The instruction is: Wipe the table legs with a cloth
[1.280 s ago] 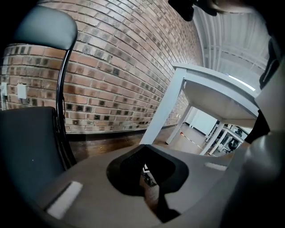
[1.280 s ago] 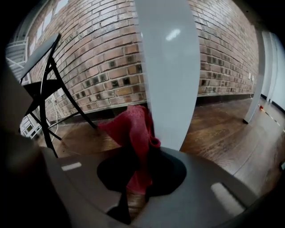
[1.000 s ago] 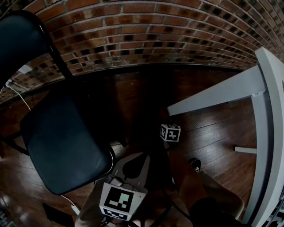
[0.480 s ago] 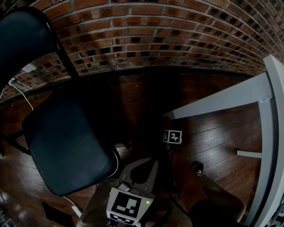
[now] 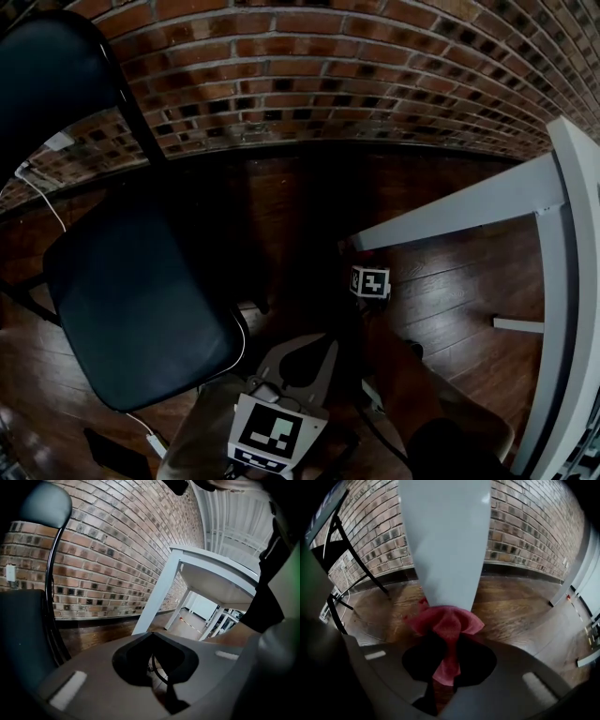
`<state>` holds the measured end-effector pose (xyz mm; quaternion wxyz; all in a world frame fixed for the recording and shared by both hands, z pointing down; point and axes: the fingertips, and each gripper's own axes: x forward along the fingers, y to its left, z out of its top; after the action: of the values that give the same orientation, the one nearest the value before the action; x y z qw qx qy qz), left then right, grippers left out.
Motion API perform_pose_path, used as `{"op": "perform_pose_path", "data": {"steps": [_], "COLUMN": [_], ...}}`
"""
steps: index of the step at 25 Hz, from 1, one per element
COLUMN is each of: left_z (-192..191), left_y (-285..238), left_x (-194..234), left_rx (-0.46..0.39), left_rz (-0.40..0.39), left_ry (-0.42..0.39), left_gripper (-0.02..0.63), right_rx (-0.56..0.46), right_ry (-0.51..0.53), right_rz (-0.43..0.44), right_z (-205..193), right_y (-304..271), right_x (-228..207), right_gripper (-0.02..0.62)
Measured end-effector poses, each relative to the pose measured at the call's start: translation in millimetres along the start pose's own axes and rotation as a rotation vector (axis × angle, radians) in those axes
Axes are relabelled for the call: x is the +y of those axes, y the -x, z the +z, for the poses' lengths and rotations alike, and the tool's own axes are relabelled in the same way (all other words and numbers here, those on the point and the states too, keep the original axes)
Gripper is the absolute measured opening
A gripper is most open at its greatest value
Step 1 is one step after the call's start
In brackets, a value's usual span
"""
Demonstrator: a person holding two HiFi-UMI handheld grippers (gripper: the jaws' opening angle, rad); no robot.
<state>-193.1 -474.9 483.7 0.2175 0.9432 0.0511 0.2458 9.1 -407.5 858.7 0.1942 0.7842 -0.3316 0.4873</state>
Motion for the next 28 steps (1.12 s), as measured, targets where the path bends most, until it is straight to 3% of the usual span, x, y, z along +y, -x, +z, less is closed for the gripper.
{"op": "perform_pose_path", "data": {"steps": [11,20,25,28], "left_z": [7,29,20,27], "left_y": [-2,1,0,5], "left_x": [-13,-17,-15,-22], "left_rx": [0.021,-0.03,0.012,-0.004], "left_rz": [-0.04,-0.046,-0.031,-0.039], "left_ry": [-0.049,-0.079,-0.095,-0.092], "left_gripper": [0.0,0.0,0.0,0.0], "right_rx": [-0.095,-0.204,-0.254,-0.282], "right_ry": [0.074,0.12,0.154,0.172], "right_rz": [0.034,0.065,0.054,0.042], "right_z": [44,93,111,123], "right_y": [79,159,199,221], "right_x": [10,21,17,14], "right_gripper": [0.049,0.05,0.051,0.051]}}
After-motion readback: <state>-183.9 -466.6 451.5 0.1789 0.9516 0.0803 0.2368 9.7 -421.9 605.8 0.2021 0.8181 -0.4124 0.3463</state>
